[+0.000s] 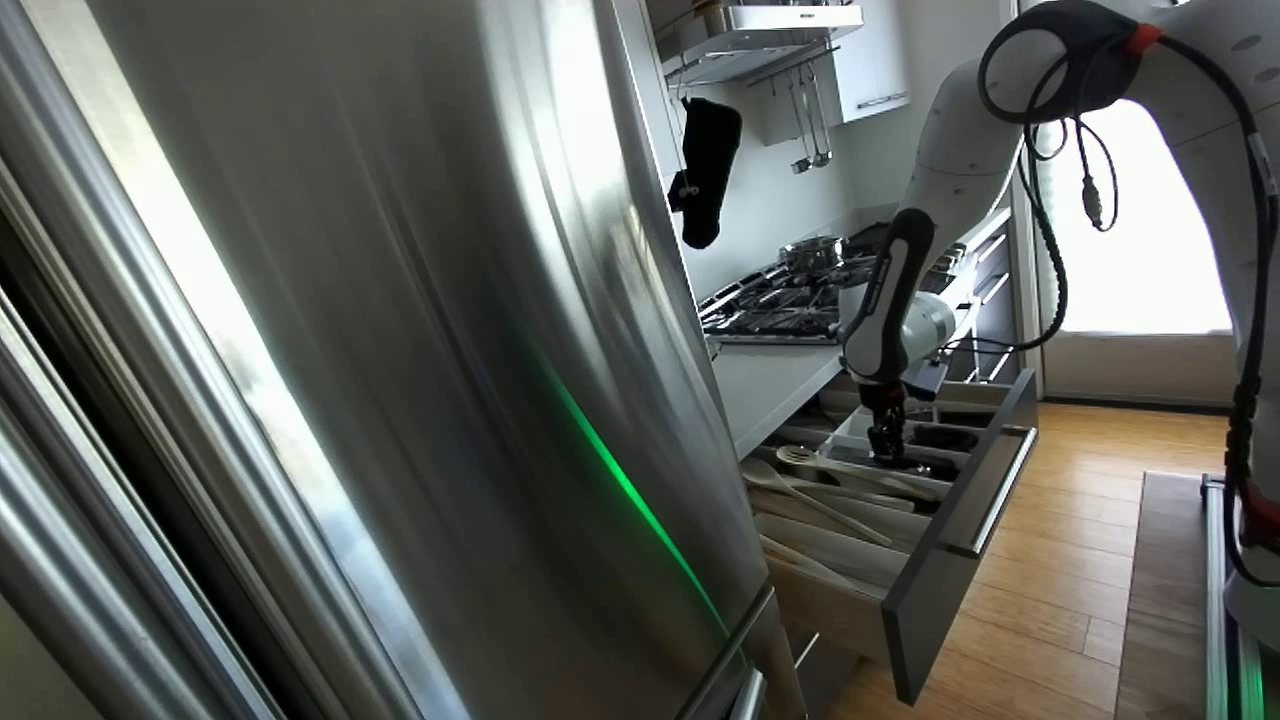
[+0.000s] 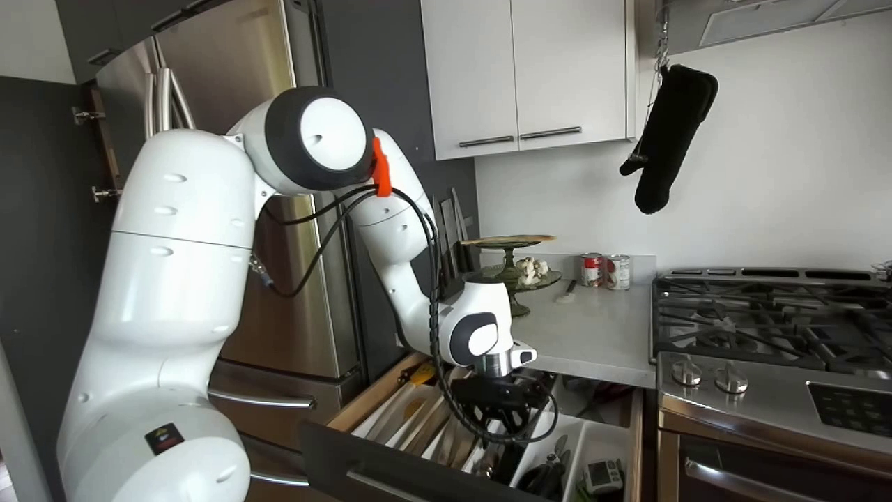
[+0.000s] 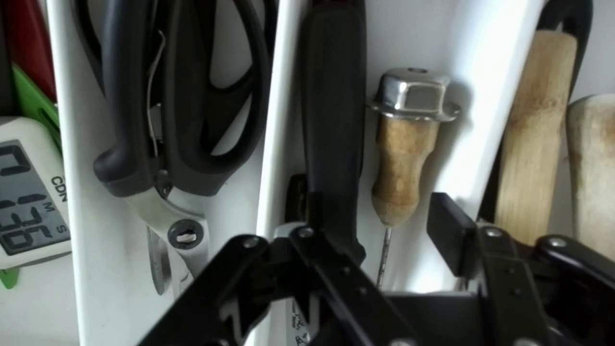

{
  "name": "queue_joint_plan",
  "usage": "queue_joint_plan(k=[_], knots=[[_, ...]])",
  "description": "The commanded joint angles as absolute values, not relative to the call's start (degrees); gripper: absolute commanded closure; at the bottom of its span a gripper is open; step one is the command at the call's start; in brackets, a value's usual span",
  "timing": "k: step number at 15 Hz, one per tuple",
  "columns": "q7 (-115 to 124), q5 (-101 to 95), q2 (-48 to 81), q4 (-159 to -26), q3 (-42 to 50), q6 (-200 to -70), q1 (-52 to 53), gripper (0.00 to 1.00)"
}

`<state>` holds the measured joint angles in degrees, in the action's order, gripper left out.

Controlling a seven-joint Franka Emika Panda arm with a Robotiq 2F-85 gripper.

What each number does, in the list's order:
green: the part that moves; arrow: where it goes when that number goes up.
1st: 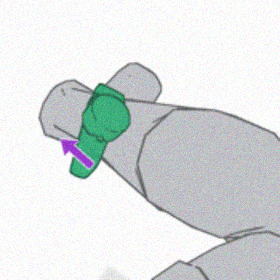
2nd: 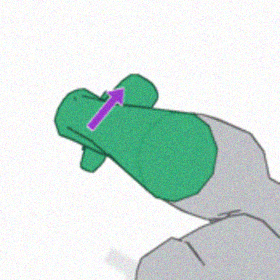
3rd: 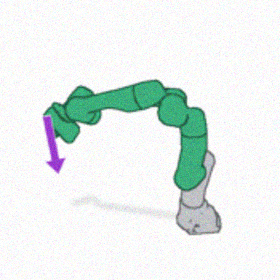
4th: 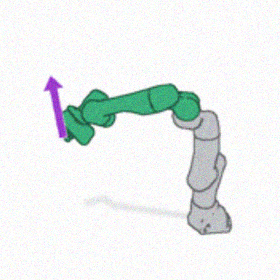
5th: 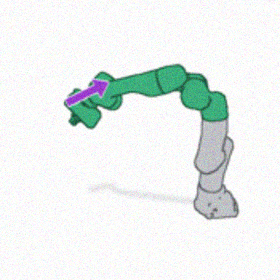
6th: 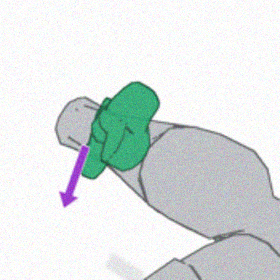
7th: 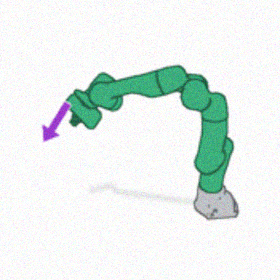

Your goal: Remove the black knife from the open drawer and put it on the cake stand

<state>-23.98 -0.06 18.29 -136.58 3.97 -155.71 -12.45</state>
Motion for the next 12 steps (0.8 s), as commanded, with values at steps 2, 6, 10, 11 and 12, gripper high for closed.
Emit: queue_joint_plan(k=[2,6,10,11,12], knots=[[-24.8,0.2,20.8,-134.9,3.1,-157.5,-14.2,0.38],[-24.3,-0.8,20.4,-134.9,3.7,-157.2,-14.3,0.32],[-24.8,-0.7,21.0,-134.5,3.4,-156.3,-14.6,0.35],[-24.7,-0.7,21.2,-134.3,3.4,-156.3,-14.5,0.37],[-24.4,-1.0,21.5,-134.2,3.6,-156.2,-14.3,0.41]])
